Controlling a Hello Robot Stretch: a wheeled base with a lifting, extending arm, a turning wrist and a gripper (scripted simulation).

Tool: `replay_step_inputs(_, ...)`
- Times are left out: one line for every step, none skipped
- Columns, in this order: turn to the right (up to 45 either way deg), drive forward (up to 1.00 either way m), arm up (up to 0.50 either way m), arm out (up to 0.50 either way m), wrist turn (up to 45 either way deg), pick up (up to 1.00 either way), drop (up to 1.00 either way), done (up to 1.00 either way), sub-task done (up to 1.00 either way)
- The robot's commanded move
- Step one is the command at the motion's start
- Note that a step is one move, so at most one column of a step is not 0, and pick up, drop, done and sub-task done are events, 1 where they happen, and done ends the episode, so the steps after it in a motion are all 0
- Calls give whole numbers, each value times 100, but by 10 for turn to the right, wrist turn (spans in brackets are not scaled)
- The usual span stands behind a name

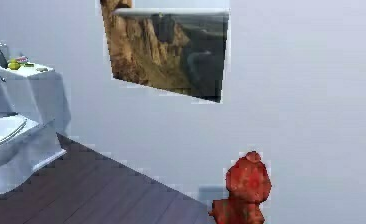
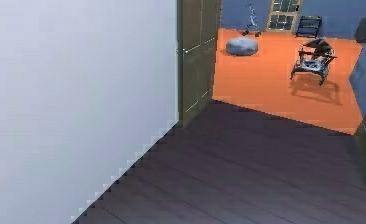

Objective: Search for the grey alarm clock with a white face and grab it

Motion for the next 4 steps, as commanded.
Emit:
replay_step_inputs(-450,0,0,0,0,0,0,0,0)
replay_step_inputs(-450,0,0,0,0,0,0,0,0)
replay_step_inputs(-450,0,0,0,0,0,0,0,0)
replay_step_inputs(-180,0,0,0,0,0,0,0,0)
